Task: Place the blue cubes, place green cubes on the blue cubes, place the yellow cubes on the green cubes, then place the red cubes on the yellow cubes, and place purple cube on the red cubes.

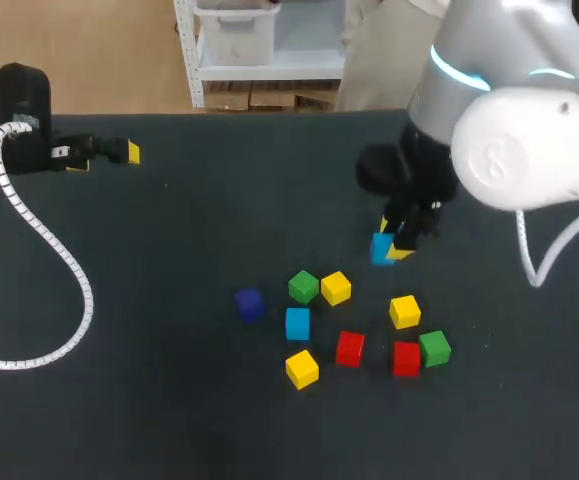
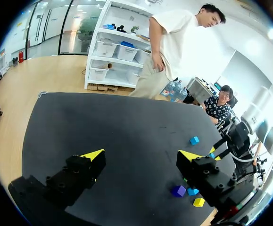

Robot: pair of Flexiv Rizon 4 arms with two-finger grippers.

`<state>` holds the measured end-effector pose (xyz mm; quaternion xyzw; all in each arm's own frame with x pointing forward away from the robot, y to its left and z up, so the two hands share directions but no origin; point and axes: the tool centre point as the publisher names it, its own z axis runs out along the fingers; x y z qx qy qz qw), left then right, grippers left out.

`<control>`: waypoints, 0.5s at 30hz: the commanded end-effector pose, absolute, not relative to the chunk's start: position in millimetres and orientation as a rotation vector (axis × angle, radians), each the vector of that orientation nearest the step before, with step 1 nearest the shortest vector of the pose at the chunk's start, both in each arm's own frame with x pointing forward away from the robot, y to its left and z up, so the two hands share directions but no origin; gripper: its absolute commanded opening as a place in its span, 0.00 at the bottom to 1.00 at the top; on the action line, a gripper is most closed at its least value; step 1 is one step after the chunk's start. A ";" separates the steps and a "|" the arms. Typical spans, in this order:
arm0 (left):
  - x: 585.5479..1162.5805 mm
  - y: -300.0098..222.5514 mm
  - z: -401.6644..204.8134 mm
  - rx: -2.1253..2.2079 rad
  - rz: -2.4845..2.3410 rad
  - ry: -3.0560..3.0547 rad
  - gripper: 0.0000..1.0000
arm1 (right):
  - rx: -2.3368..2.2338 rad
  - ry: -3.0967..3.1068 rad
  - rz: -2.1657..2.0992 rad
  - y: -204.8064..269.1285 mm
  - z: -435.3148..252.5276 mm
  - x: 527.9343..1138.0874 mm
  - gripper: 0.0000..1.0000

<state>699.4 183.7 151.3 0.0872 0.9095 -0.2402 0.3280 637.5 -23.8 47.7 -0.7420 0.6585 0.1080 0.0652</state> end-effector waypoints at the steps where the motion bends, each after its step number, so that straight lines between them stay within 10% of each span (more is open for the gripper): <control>1: 699.3 184.7 150.3 0.231 -0.636 2.375 1.00 | -2.307 1.993 0.421 -15.4 38.1 659.7 0.00; 15: 699.3 184.7 150.3 0.231 -0.636 2.375 1.00 | -2.251 2.110 0.318 -9.3 20.4 710.9 0.00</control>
